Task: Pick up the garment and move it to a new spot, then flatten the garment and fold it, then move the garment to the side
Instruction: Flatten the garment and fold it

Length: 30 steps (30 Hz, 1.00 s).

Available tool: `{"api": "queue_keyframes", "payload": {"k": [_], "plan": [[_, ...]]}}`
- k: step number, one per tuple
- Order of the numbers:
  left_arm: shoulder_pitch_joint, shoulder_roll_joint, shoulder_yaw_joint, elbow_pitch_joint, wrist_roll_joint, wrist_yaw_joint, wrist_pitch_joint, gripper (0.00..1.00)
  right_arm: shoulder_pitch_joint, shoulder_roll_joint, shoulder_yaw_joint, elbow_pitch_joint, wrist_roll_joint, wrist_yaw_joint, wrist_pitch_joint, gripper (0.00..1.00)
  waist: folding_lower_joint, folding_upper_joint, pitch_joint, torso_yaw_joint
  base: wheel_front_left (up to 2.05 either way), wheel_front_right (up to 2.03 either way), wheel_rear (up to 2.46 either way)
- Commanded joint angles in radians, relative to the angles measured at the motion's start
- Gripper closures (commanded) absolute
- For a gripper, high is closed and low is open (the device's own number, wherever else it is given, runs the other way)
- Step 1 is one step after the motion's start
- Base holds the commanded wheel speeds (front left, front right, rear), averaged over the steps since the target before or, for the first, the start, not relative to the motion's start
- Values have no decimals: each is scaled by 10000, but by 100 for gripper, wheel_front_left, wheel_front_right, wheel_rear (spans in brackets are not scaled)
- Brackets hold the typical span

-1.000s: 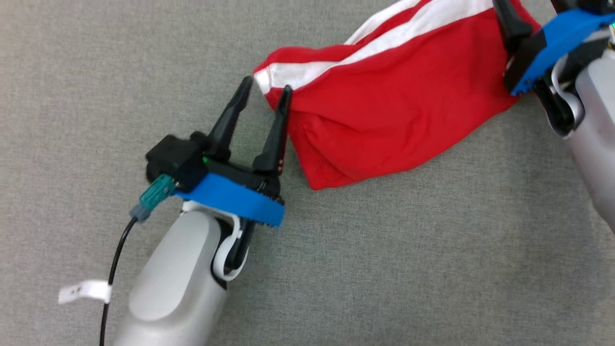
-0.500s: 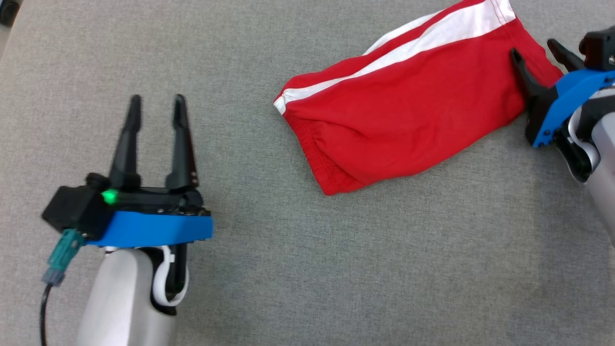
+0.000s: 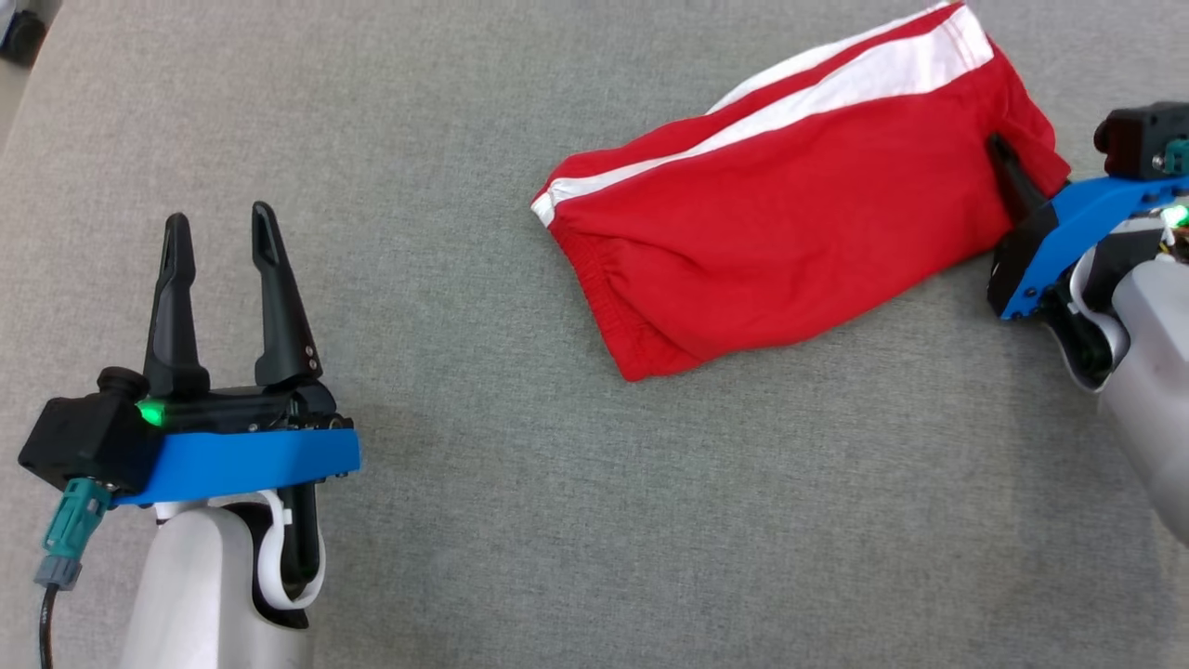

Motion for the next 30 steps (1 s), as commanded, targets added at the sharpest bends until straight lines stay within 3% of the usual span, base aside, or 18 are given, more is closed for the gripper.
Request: {"api": "queue_keyframes", "payload": {"k": [1, 12, 15, 22, 30], "plan": [[79, -18, 82, 78, 61, 16, -26, 0, 255, 8, -40, -96, 159, 2, -183, 100, 1, 0, -173, -145, 0, 0, 0], [668, -14, 328, 444, 476, -88, -26, 0, 2366, -34, -437, -1675, 1148, 2, -839, 100, 1, 0, -1450, -1335, 0, 0, 0], [905, -16, 400, 471, 545, -155, -24, 0, 3314, -225, -1152, -2221, 1232, 2, -845, 100, 1, 0, -1811, -1678, 0, 0, 0], [1094, -15, 348, 506, 599, -207, -24, 0, 4664, -567, -2783, -2484, 692, 2, -842, 100, 1, 0, -2106, -1756, 0, 0, 0], [1212, -15, 301, 557, 507, -254, -26, 0, 4799, 26, -3787, -2991, -86, 2, -845, 100, 1, 0, -2252, -1636, 0, 0, 0]]}}
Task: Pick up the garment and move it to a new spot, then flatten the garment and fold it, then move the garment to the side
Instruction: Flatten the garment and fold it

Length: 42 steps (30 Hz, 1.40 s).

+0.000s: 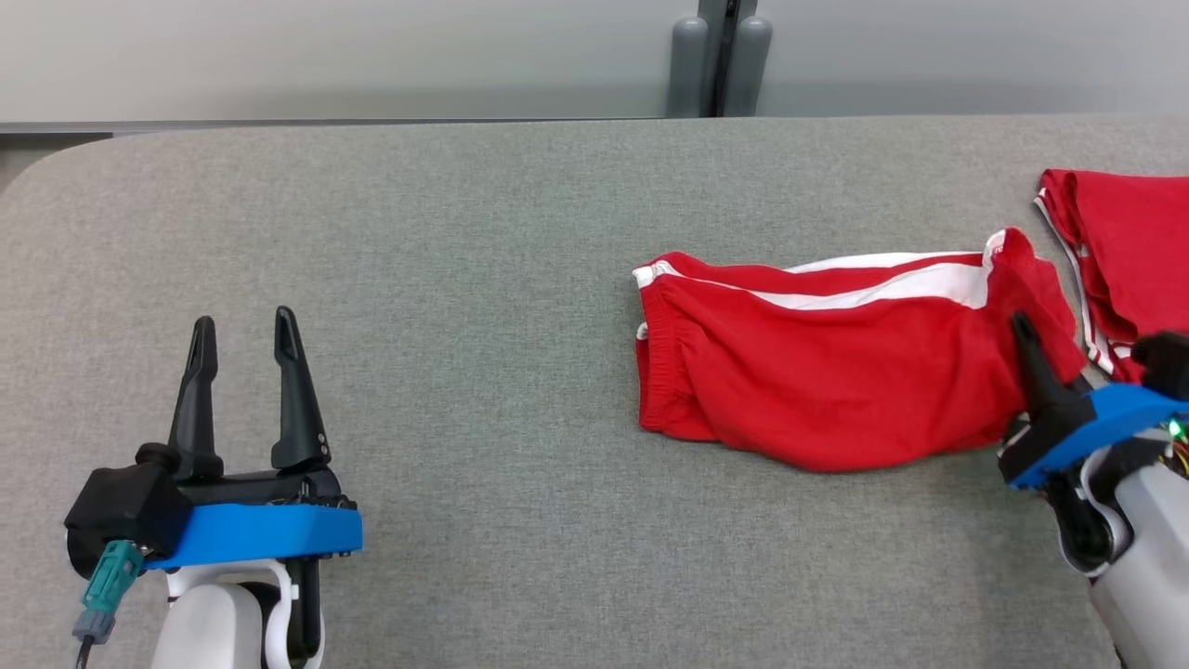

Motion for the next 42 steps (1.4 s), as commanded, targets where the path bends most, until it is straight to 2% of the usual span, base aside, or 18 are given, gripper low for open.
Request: {"api": "queue_keyframes", "payload": {"k": [1, 8, 16, 19, 26, 27, 28, 29, 35, 42], "plan": [[-22, -11, -29, 22, -39, -59, -24, 0, -283, 170, -136, -201, -217, 3, -29, 100, 1, 0, -22, 65, 0, 0, 0], [-109, -12, -216, 5, -160, 43, -24, 0, -946, 984, 17, -949, -1109, 3, -30, 100, 1, 0, -64, 430, 0, 0, 0], [-134, -12, -329, -28, -263, 93, -24, 0, -1045, 1906, 1161, -1429, -1705, 3, -27, 100, 1, 0, 33, 768, 0, 0, 0], [-163, -13, -420, -8, -325, 126, -26, 0, -783, 2107, 1647, -1484, -1774, 3, -25, 100, 1, 0, 74, 911, 0, 0, 0], [-128, -12, -514, -30, -420, 203, -24, 0, -38, 2143, 2530, -1589, -1890, 2, -21, 100, 1, 0, 176, 1122, 0, 0, 0], [-119, -12, -510, -34, -424, 210, -26, 0, 19, 2177, 2568, -1581, -1881, 2, -22, 81, 1, 0, 184, 1127, 0, 0, 0], [-106, -12, -503, -39, -420, 198, -24, 0, 91, 2217, 2631, -1595, -1886, 3, -23, 8, 1, 0, 188, 1127, 0, 0, 0], [-78, -10, -484, -36, -420, 194, -26, 0, 178, 2267, 2704, -1650, -1892, 3, -24, 0, 1, 0, 179, 1113, 0, 0, 0], [-8, -12, -458, 41, -332, 178, -26, 0, 540, 2111, 2857, -2445, -2457, 2, -26, 0, 1, 0, 60, 886, 0, 0, 0], [5, -10, -395, 241, -160, 66, -24, 0, 1342, 1949, 1781, -3829, -3061, 3, -29, 0, 1, 0, -389, 263, 0, 0, 0]]}}
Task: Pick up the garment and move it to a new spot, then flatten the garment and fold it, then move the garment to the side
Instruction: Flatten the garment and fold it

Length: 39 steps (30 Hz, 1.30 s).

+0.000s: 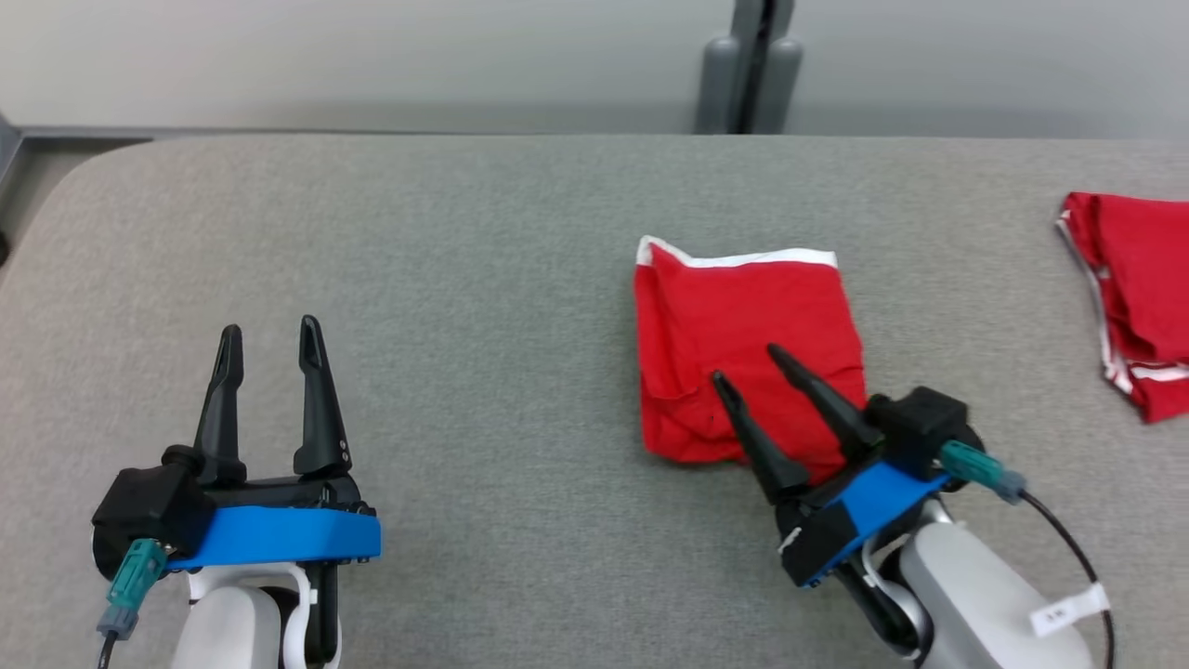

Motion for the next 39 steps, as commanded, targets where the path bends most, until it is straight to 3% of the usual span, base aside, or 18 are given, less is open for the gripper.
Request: {"api": "queue_keyframes", "payload": {"k": [1, 10, 20, 28, 39], "plan": [[34, -10, 4, 51, 96, -51, -24, 0, 311, -81, -257, -237, -169, 2, -29, 0, 0, 0, -247, -279, 0, 0, 0], [338, -7, 218, 434, 602, 76, -26, 0, 1658, 173, -2715, -1450, -1213, 2, -30, 0, 0, 0, -949, -1060, 0, 0, 0], [996, 19, 422, 693, 1138, 292, -24, 0, 3244, 714, -5015, -2352, -2050, 3, -29, 0, 0, 0, -1411, -1252, 0, 0, 0], [1454, 162, 520, 906, 1477, 494, -24, 0, 4126, 1101, -5792, -2772, -2623, 3, 20, 0, 0, 0, -1493, -1087, 0, 0, 0], [1347, 205, 505, 1041, 1491, 558, -24, 0, 4235, 1376, -6050, -2877, -2941, 2, 290, 0, 0, 0, -1395, -882, 0, 0, 0]]}}
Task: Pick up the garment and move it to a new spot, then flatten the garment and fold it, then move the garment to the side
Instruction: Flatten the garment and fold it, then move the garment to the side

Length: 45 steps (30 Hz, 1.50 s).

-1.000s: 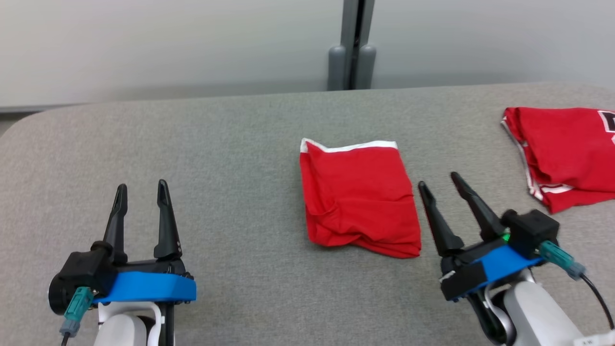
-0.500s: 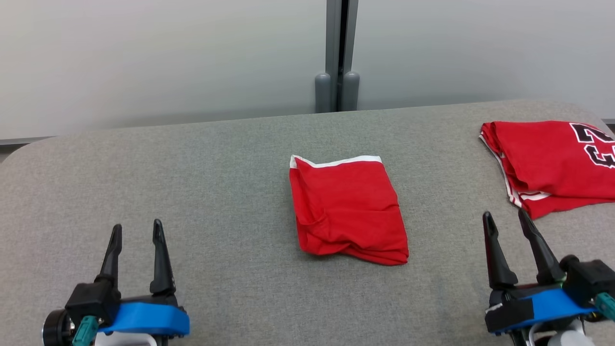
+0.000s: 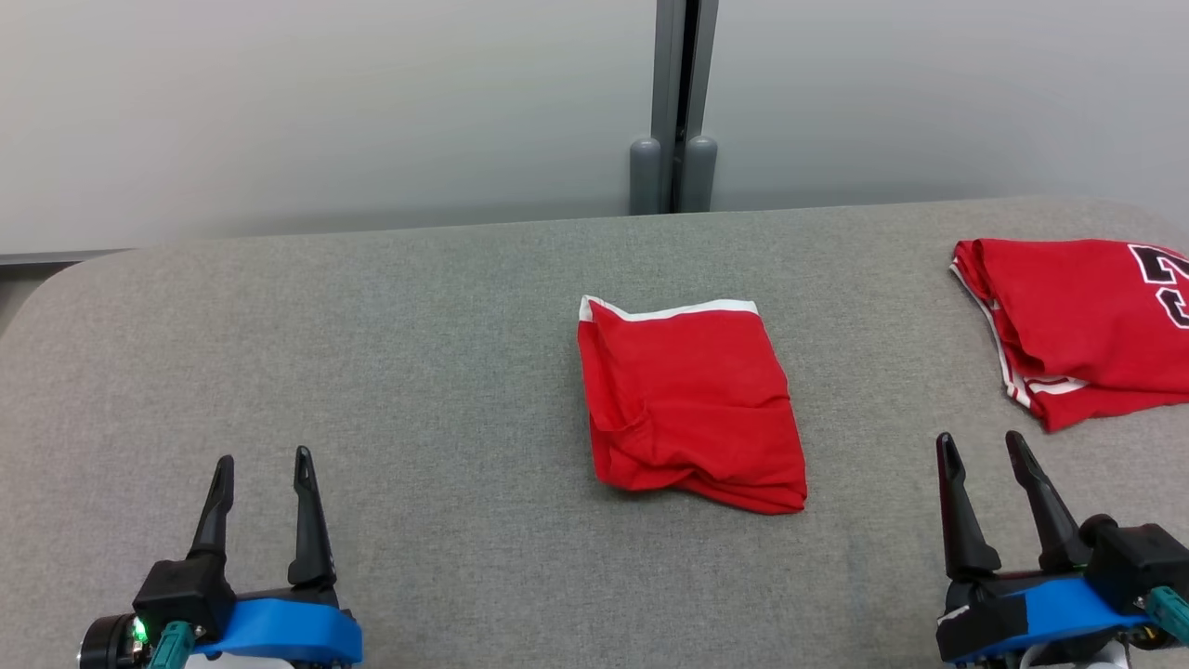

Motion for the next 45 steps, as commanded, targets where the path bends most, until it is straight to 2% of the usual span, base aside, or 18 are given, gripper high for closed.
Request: {"api": "queue_keyframes", "payload": {"k": [1, 10, 19, 27, 38, 39, 40, 45], "plan": [[-176, 21, 19, -46, -64, -10, -24, 0, -73, 22, -9, -28, -100, 3, 60, 0, 1, 0, 94, 64, 0, 0, 0], [-877, -34, -182, -182, -85, -67, -22, 0, -2331, -300, 407, 396, -148, 3, 483, 0, 1, 0, 836, 555, 0, 0, 0], [-1595, -123, -409, -198, -247, -101, -24, 0, -4503, -667, 857, 2608, -341, 2, 1097, 0, 1, 0, 1652, 1311, 0, 0, 0], [-1926, -175, -650, -222, -415, 24, -22, 0, -4914, -845, 1000, 5042, -405, 2, 858, 0, 1, 0, 2058, 1801, 0, 0, 0], [-1940, -187, -755, -215, -572, 113, -24, 0, -4788, -502, 1888, 6935, 159, 3, 679, 0, 1, 0, 2065, 1897, 0, 0, 0], [-1931, -186, -757, -210, -587, 125, -22, 0, -4808, -477, 1987, 7018, 244, 5, 653, 53, 1, 0, 2061, 1872, 0, 0, 0], [-1929, -188, -744, -206, -597, 130, -22, 0, -4861, -456, 2065, 7028, 373, 5, 560, 100, 1, 0, 2060, 1823, 0, 0, 0], [-2053, -188, -799, -326, -605, 98, -24, 0, -5181, -865, 2348, 6842, 701, -9, 134, 100, 1, 0, 2207, 1322, 0, 0, 0]]}}
